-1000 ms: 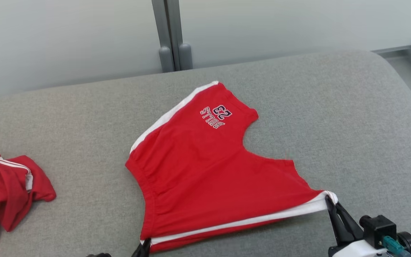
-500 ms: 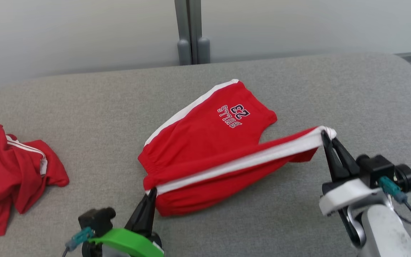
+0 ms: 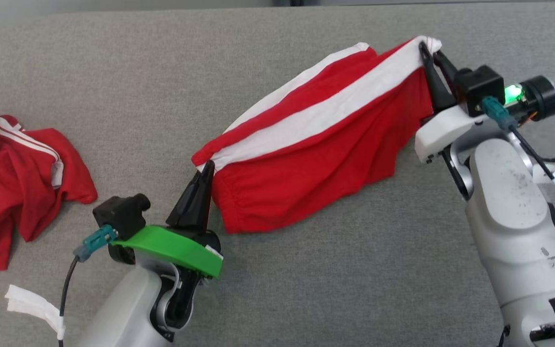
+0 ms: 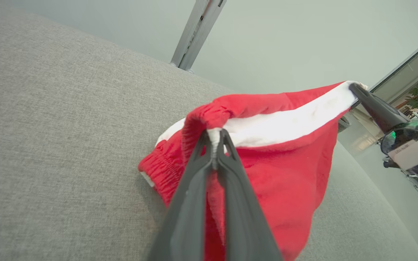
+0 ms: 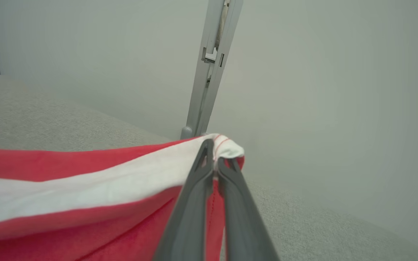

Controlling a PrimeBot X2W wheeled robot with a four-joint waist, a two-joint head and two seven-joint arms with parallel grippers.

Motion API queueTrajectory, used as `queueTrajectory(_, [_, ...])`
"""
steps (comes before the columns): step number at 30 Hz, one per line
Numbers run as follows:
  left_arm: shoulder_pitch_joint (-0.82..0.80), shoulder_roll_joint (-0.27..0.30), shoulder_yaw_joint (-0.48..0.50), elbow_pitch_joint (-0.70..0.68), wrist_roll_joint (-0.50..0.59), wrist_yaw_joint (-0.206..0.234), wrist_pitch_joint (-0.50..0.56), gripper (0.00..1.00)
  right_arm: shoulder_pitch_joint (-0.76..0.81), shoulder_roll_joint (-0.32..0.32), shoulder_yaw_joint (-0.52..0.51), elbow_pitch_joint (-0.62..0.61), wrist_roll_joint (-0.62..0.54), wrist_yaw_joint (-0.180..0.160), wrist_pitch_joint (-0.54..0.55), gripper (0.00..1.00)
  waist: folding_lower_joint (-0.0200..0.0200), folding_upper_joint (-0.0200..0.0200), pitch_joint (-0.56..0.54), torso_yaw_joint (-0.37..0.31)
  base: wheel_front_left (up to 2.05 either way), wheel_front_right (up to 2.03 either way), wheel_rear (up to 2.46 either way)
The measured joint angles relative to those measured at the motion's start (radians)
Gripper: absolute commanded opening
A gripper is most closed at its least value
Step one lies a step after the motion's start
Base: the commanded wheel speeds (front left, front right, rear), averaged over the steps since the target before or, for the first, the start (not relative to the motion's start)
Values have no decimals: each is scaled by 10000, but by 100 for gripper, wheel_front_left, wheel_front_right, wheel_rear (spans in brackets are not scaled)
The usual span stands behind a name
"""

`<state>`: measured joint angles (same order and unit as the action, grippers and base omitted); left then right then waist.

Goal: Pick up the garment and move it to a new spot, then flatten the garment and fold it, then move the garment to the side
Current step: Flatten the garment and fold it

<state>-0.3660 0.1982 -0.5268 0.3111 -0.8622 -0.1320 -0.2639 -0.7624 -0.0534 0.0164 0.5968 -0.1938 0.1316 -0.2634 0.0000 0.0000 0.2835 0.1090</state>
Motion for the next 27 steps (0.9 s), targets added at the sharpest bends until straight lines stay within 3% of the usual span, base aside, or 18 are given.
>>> queueTrajectory(7, [-606,15,-73,-115,-148,0,-2,0,-1406,36,-341,1097,-1003,0,0,0,0,0,810,476,0,0,0])
queueTrajectory(8, [-660,-19,-48,-115,-234,0,-2,0,-1576,33,-410,1239,-1164,0,0,31,0,0,905,544,0,0,0])
queueTrajectory(9, [-703,-71,-6,-111,-328,0,-2,0,-1711,38,-487,1331,-1384,0,-2,88,0,0,995,612,0,0,0])
queueTrajectory(10, [-740,-98,10,-105,-341,0,0,19,-1802,52,-593,1452,-1544,0,0,100,0,0,1057,661,0,0,0])
queueTrajectory(11, [-792,-104,-10,-104,-240,0,-2,73,-1900,54,-759,1712,-1705,0,0,100,0,0,1138,731,0,0,0])
queueTrajectory(12, [-797,-144,17,-81,-226,0,-2,100,-1918,42,-782,1824,-1712,0,0,100,0,0,1183,776,0,0,0])
queueTrajectory(21, [-226,-314,826,324,169,0,-2,100,-1528,54,-1279,2096,-1887,0,-2,100,0,0,1076,877,0,0,0])
queueTrajectory(27, [210,-336,1097,360,566,0,-2,100,-1180,46,-1804,3083,-2201,0,0,100,0,0,929,846,0,0,0])
